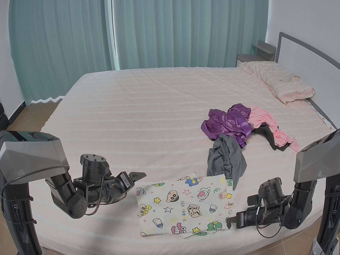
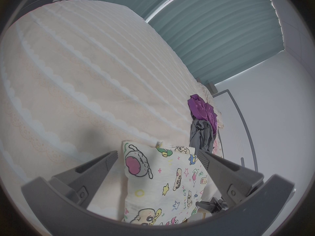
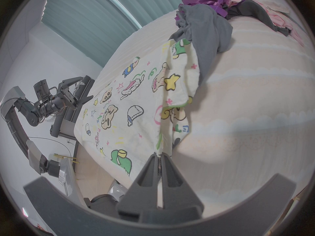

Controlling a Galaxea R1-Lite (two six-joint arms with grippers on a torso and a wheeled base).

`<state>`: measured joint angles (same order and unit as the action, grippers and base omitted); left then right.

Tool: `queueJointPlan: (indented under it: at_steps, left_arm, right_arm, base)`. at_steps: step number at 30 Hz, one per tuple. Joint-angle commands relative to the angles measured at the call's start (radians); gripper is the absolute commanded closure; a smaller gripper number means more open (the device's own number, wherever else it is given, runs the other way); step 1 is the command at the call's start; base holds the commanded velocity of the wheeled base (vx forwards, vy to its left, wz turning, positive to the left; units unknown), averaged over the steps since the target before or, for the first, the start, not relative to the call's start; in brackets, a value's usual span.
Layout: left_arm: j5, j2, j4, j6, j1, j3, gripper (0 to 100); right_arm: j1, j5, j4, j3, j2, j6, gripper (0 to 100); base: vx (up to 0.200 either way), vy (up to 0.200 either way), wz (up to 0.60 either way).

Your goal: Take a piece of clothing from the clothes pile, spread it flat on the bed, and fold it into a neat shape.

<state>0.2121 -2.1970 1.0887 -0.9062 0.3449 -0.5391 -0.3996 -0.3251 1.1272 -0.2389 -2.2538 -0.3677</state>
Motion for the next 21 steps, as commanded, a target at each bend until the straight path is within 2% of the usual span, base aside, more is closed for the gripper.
queueJointPlan:
  at_steps: [1, 4, 14, 15, 21]
  left_arm:
    - [0.0, -0.006, 0.0, 0.0, 0.0, -0.005, 0]
    - [0.0, -0.012, 0.0, 0.0, 0.0, -0.005, 0]
    - [0.0, -0.018, 0.0, 0.0, 0.0, -0.007, 0]
    - [0.0, -0.018, 0.0, 0.0, 0.0, -0.01, 0]
    - [0.0, -0.024, 0.0, 0.001, 0.0, -0.012, 0]
  right_arm:
    - [0.005, -0.002, -0.006, 0.02, 0.017, 0.023, 100]
    - [0.007, 0.0, -0.01, 0.035, 0.011, 0.069, 100]
    - [0.019, 0.001, -0.029, 0.032, 0.014, 0.102, 100]
    - [0.019, 0.001, -0.029, 0.03, 0.016, 0.102, 0]
    - [0.033, 0.006, 0.011, 0.03, 0.06, 0.104, 0]
  base:
    - [0.0, 0.0, 0.0]
    - [0.0, 0.0, 0.0]
    - [0.0, 0.0, 0.0]
    - [0.0, 0.0, 0.0]
    - [0.0, 0.0, 0.0]
